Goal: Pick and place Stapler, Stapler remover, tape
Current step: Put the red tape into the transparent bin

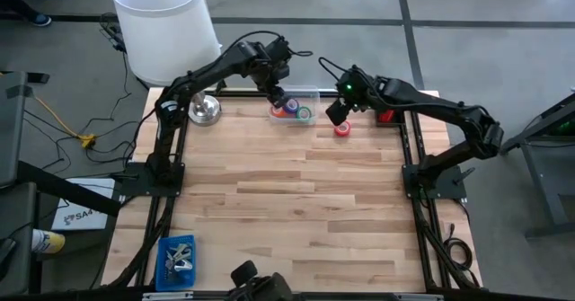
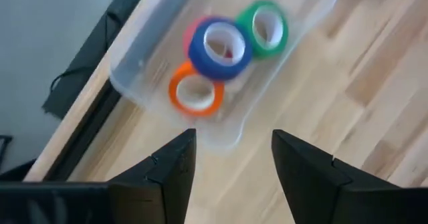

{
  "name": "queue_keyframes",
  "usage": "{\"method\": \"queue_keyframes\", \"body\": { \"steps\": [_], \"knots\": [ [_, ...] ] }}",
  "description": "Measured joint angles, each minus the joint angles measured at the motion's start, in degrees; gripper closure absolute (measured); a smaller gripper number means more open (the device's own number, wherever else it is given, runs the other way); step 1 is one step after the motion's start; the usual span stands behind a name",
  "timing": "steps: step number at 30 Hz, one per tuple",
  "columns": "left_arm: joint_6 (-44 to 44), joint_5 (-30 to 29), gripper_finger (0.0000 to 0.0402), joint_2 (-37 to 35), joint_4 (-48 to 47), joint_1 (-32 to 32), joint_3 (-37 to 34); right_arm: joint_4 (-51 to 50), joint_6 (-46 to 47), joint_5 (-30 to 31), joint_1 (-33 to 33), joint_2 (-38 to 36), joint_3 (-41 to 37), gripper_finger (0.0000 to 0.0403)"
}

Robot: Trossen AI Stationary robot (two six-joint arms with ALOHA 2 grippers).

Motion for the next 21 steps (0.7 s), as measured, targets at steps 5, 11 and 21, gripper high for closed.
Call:
{"method": "queue_keyframes", "body": {
  "steps": [5, 11, 21],
  "knots": [
    [3.4, -0.7, 0.0220, -0.4, -4.9, 0.0, 0.0, -5.3, 0.9, -2.1, 0.0, -1.0, 0.0, 0.0164],
    [6.7, -0.5, 0.0224, -1.6, -7.7, 0.0, 0.0, -9.4, 1.5, -1.5, 1.6, -1.6, -0.1, 0.0164],
    [9.6, -0.1, 0.0225, -7.1, -8.9, 0.0, -0.1, 2.4, 3.9, -6.5, 4.0, -1.6, -12.5, 0.0164]
  ]
}}
